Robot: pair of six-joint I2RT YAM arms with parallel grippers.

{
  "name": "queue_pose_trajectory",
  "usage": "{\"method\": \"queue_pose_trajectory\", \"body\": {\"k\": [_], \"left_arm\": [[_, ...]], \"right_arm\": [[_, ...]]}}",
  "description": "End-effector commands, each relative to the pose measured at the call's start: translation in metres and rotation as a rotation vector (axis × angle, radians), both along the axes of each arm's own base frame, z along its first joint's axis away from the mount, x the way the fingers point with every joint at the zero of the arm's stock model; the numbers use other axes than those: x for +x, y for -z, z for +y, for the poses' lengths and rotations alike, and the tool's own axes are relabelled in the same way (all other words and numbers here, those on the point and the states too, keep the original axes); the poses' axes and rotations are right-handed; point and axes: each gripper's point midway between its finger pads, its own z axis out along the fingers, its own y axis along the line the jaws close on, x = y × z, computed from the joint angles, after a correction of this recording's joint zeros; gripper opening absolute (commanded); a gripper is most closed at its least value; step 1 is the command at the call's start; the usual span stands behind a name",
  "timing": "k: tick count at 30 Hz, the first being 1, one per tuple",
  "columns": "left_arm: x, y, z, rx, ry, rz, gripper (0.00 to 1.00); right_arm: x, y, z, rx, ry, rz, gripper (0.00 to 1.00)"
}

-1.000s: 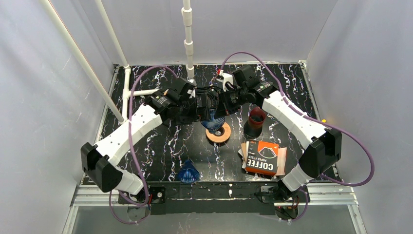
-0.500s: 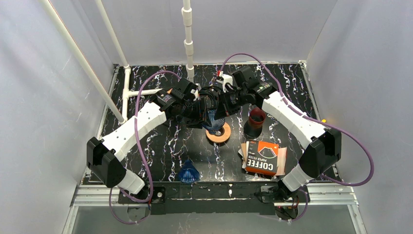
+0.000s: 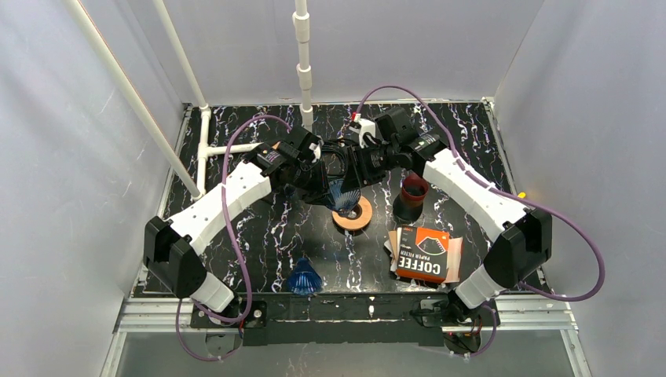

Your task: Place the coffee filter in the dripper

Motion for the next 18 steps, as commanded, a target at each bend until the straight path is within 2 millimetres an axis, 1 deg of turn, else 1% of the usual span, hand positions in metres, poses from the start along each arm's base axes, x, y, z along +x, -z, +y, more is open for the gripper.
{"method": "queue_pose_trajectory", "body": {"k": [1, 4, 7, 9, 10, 12, 18], "left_arm": [[0.001, -0.012, 0.007, -0.005, -0.014, -0.037, 0.0], [0.003, -0.01, 0.015, 0.016, -0.048, -0.048, 0.0], [0.004, -0.007, 0.022, 0.034, -0.071, -0.059, 0.0], [0.004, -0.006, 0.026, 0.041, -0.082, -0.064, 0.0], [0.004, -0.005, 0.029, 0.044, -0.086, -0.063, 0.0], [0.004, -0.004, 0.034, 0.05, -0.099, -0.064, 0.0], [0.007, -0.001, 0.049, 0.062, -0.162, -0.052, 0.0]], "right_arm": [[0.001, -0.031, 0.006, 0.109, 0.007, -0.068, 0.54], [0.005, -0.036, 0.006, 0.118, 0.032, -0.089, 0.73], [0.008, -0.039, 0.004, 0.118, 0.054, -0.107, 0.85], [0.011, -0.041, 0.002, 0.116, 0.077, -0.124, 0.89], [0.012, -0.042, 0.001, 0.115, 0.09, -0.132, 0.94], [0.015, -0.044, -0.002, 0.114, 0.116, -0.15, 0.98], [0.021, -0.051, -0.009, 0.118, 0.168, -0.186, 0.99]]}}
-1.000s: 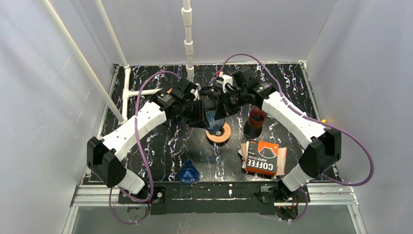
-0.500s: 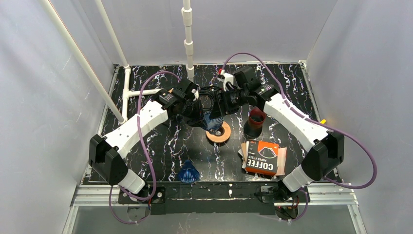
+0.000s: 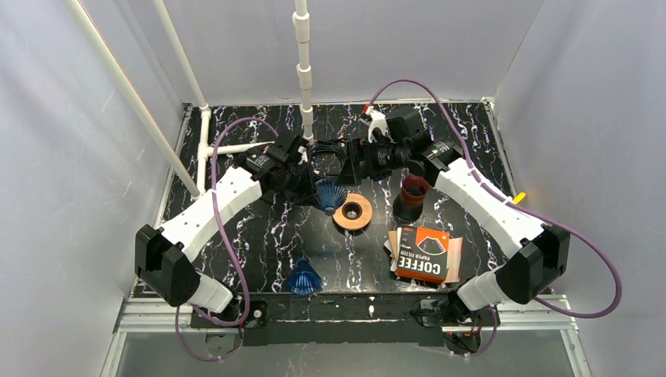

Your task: Place the coffee filter in the dripper

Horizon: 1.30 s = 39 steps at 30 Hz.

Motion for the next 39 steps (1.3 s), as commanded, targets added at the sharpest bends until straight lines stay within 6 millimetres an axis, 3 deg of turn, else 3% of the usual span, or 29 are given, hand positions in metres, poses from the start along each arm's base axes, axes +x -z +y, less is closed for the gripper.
{"method": "queue_pose_trajectory", "body": {"k": [1, 8, 21, 30, 39], "left_arm": [[0.0, -0.012, 0.02, -0.002, -0.075, -0.022, 0.0], [0.017, -0.018, 0.036, -0.008, -0.146, -0.001, 0.0], [0.083, -0.051, 0.061, -0.092, -0.246, -0.051, 0.0], [0.118, -0.062, 0.1, -0.103, -0.378, -0.108, 0.0], [0.137, -0.061, 0.134, -0.085, -0.491, -0.147, 0.0]], "right_arm": [[0.011, -0.022, -0.006, 0.042, 0.063, -0.082, 0.98], [0.013, -0.019, -0.012, 0.05, 0.094, -0.075, 0.98], [0.011, -0.016, -0.019, 0.052, 0.109, -0.066, 0.98], [0.009, -0.014, -0.024, 0.045, 0.125, -0.068, 0.99], [0.011, -0.016, -0.025, 0.036, 0.127, -0.074, 0.98]]}}
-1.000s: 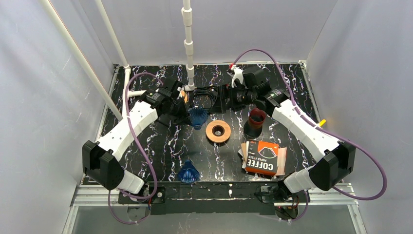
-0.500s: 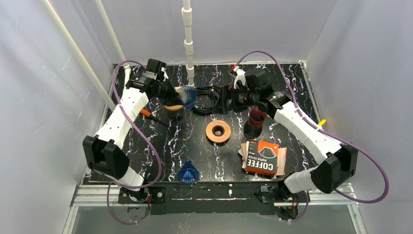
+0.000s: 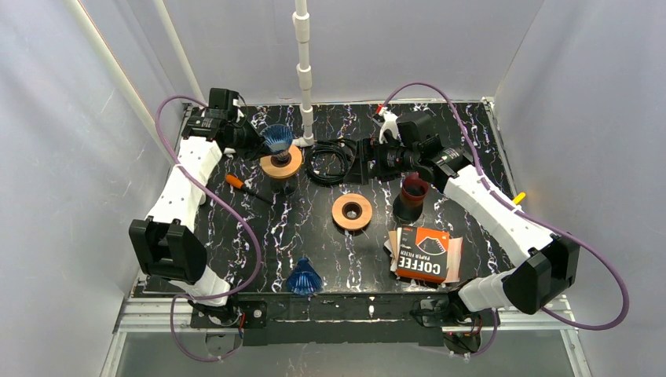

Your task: Place the coffee filter in the dripper

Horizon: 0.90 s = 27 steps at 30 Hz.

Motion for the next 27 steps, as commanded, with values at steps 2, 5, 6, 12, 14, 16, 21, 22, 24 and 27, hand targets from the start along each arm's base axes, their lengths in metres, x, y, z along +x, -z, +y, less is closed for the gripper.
{"method": "queue_pose_trajectory", "body": {"k": [2, 5, 6, 12, 14, 16, 21, 22, 24, 27], "left_arm": [[0.01, -0.013, 0.015, 0.005, -0.05, -0.058, 0.0], [0.012, -0.006, 0.021, 0.003, -0.076, -0.05, 0.0], [0.014, -0.005, 0.023, 0.0, -0.084, -0.049, 0.0], [0.02, 0.007, 0.022, -0.031, -0.093, -0.027, 0.0], [0.021, 0.012, 0.021, -0.035, -0.097, -0.009, 0.0], [0.022, 0.017, 0.02, -0.042, -0.093, 0.005, 0.0], [0.025, 0.028, 0.015, -0.06, -0.078, 0.036, 0.0], [0.025, 0.029, 0.015, -0.063, -0.077, 0.04, 0.0], [0.024, 0.034, 0.014, -0.064, -0.076, 0.051, 0.0], [0.023, 0.039, 0.014, -0.064, -0.078, 0.058, 0.0]], "right_arm": [[0.003, -0.019, -0.003, 0.024, 0.013, -0.058, 0.99], [0.003, -0.019, -0.003, 0.02, 0.009, -0.06, 0.98], [0.003, -0.019, -0.003, 0.019, 0.009, -0.06, 0.98], [0.003, -0.019, -0.003, 0.016, 0.007, -0.058, 0.98], [0.004, -0.019, -0.003, 0.017, 0.007, -0.059, 0.98], [0.004, -0.019, -0.003, 0.016, 0.007, -0.058, 0.98], [0.003, -0.017, -0.004, 0.012, 0.009, -0.053, 0.98], [0.003, -0.016, -0.004, 0.01, 0.008, -0.05, 0.98], [0.003, -0.017, -0.005, 0.01, 0.009, -0.054, 0.98], [0.003, -0.017, -0.005, 0.008, 0.013, -0.057, 0.98]]}}
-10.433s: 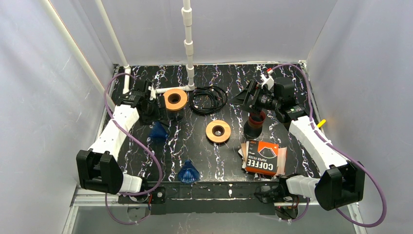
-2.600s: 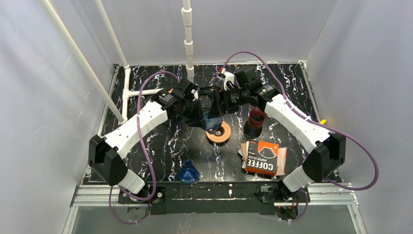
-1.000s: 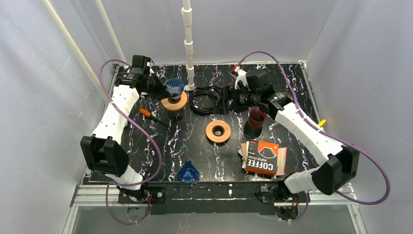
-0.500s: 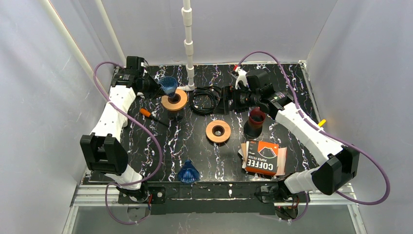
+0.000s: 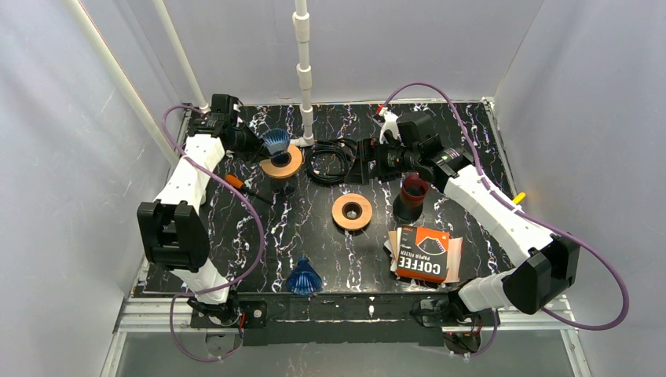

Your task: Place the coffee filter in the dripper

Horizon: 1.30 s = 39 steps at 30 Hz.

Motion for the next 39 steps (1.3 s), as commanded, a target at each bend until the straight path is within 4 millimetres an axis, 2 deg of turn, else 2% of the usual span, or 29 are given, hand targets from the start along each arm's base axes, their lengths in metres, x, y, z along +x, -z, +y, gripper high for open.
{"method": "queue_pose_trajectory", "body": {"k": [1, 18, 23, 25, 39], "left_arm": [[-0.004, -0.001, -0.002, -0.026, 0.006, -0.002, 0.0], [-0.009, 0.012, -0.002, -0.016, 0.022, 0.019, 0.0], [-0.009, 0.01, -0.002, -0.012, 0.031, 0.01, 0.22], [-0.009, 0.008, -0.003, -0.016, 0.038, 0.003, 0.27], [-0.017, -0.02, -0.003, -0.024, 0.05, -0.065, 0.55]], "right_arm": [[0.003, -0.019, -0.003, 0.018, 0.005, -0.058, 0.98], [0.003, -0.019, -0.004, 0.022, 0.007, -0.059, 0.98], [0.003, -0.019, -0.004, 0.024, 0.006, -0.058, 0.98], [0.004, -0.02, -0.003, 0.026, 0.005, -0.06, 0.98], [0.013, -0.024, 0.01, 0.064, -0.015, -0.06, 0.98]]}}
